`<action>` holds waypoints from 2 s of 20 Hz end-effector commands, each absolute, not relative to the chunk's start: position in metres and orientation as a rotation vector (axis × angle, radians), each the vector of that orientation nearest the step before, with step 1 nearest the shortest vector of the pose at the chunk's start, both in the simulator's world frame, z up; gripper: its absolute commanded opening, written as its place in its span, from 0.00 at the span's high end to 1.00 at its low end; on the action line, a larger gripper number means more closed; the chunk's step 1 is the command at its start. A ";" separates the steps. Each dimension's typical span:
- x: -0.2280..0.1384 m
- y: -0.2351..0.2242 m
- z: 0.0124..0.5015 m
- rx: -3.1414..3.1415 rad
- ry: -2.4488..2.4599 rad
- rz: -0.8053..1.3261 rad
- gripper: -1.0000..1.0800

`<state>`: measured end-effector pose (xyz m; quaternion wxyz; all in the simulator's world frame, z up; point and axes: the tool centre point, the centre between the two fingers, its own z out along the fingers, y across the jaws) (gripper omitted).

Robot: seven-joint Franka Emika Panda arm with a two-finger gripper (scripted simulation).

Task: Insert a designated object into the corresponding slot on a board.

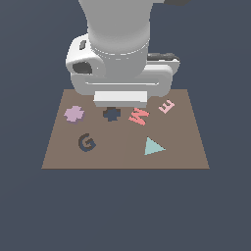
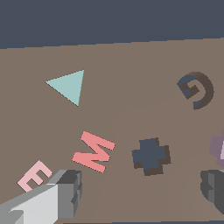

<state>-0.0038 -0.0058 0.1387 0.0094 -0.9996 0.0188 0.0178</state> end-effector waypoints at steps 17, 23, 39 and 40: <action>-0.019 -0.124 0.076 -3.131 0.232 0.017 0.04; -0.026 -0.166 0.054 -3.129 0.295 0.003 0.04; -0.026 -0.174 0.030 -3.127 0.306 0.000 0.04; -0.026 -0.174 0.030 -3.127 0.306 0.000 1.00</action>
